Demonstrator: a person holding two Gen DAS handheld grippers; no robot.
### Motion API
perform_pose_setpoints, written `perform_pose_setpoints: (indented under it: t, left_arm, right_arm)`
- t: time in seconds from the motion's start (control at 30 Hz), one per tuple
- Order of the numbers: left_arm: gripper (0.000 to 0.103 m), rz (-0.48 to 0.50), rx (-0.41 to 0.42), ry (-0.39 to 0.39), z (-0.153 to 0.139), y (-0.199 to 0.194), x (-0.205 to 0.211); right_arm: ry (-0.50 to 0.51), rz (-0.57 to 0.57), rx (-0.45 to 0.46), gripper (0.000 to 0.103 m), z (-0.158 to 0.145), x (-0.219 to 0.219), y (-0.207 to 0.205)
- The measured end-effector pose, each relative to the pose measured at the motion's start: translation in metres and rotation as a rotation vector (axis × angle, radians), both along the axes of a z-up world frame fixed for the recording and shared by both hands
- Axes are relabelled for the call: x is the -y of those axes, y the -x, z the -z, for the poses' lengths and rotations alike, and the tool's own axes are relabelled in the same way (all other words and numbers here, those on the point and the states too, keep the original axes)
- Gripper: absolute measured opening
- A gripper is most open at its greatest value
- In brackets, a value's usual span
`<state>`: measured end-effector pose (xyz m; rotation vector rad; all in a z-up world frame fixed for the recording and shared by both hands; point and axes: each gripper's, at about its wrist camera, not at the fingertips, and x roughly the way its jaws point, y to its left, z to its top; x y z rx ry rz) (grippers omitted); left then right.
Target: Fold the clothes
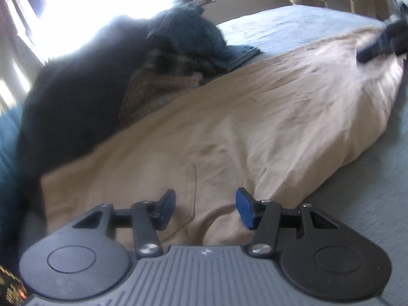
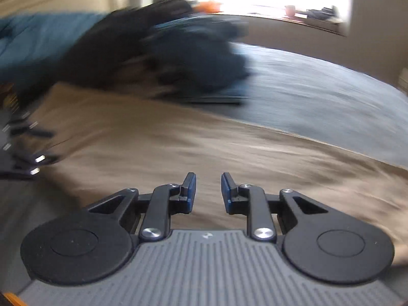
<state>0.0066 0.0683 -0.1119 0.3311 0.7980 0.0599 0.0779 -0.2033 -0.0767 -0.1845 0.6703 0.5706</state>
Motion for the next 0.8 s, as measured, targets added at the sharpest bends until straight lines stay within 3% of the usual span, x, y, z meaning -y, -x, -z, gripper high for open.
perform_pose_setpoints:
  t: [0.07, 0.17, 0.33, 0.5, 0.6, 0.8]
  left_arm:
    - [0.060, -0.029, -0.003, 0.043, -0.001, -0.001, -0.009]
    - [0.063, -0.058, -0.006, 0.095, -0.001, -0.001, -0.022]
    - [0.069, -0.077, -0.012, 0.136, -0.003, -0.002, -0.034]
    - [0.072, -0.138, -0.030, 0.093, -0.014, -0.009, -0.039]
    - [0.072, -0.148, 0.000, 0.060, -0.023, -0.007, -0.038]
    - [0.072, -0.151, 0.050, 0.032, -0.026, -0.014, -0.033]
  right_arm:
    - [0.057, -0.061, -0.032, 0.021, 0.017, -0.021, 0.004]
    - [0.078, -0.056, -0.063, 0.021, 0.032, -0.008, 0.013]
    - [0.011, 0.068, -0.182, 0.021, 0.025, 0.048, 0.020]
    - [0.025, 0.290, -0.246, 0.023, 0.034, 0.101, 0.025]
    - [-0.114, 0.495, -0.279, 0.024, 0.036, 0.144, 0.026]
    - [-0.591, 0.917, -0.337, 0.030, 0.050, 0.240, 0.031]
